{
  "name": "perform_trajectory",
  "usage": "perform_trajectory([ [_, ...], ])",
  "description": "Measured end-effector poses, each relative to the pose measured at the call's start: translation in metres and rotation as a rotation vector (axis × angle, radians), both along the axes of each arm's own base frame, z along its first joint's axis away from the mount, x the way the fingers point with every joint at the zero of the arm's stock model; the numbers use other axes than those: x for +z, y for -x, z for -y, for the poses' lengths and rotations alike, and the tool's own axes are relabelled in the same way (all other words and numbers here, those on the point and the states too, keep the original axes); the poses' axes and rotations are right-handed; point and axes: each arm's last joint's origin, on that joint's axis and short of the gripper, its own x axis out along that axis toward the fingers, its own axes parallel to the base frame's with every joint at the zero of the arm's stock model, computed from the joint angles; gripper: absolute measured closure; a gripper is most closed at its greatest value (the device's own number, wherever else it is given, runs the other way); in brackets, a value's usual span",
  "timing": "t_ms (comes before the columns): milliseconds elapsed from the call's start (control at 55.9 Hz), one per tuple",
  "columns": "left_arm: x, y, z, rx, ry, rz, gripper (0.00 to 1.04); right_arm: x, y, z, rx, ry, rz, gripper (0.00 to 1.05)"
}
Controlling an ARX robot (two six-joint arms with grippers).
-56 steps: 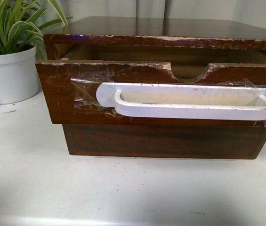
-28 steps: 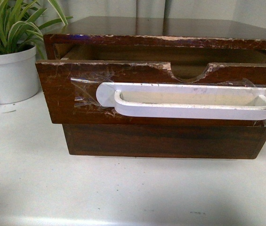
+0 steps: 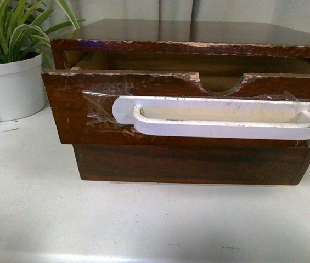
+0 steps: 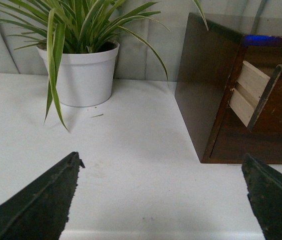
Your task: Open drawer
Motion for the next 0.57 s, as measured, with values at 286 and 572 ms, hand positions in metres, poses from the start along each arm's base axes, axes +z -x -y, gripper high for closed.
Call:
perform_trajectory([
  [286,0.0000,0.0000,0.0000,0.000,-0.001,0.000,0.06,0.0000,0.0000,0.0000,0.000,-0.001,0.000,0.09],
  [572,0.0000,0.0000,0.0000,0.000,-0.001,0.000,0.06,0.0000,0.0000,0.0000,0.000,-0.001,0.000,0.09],
])
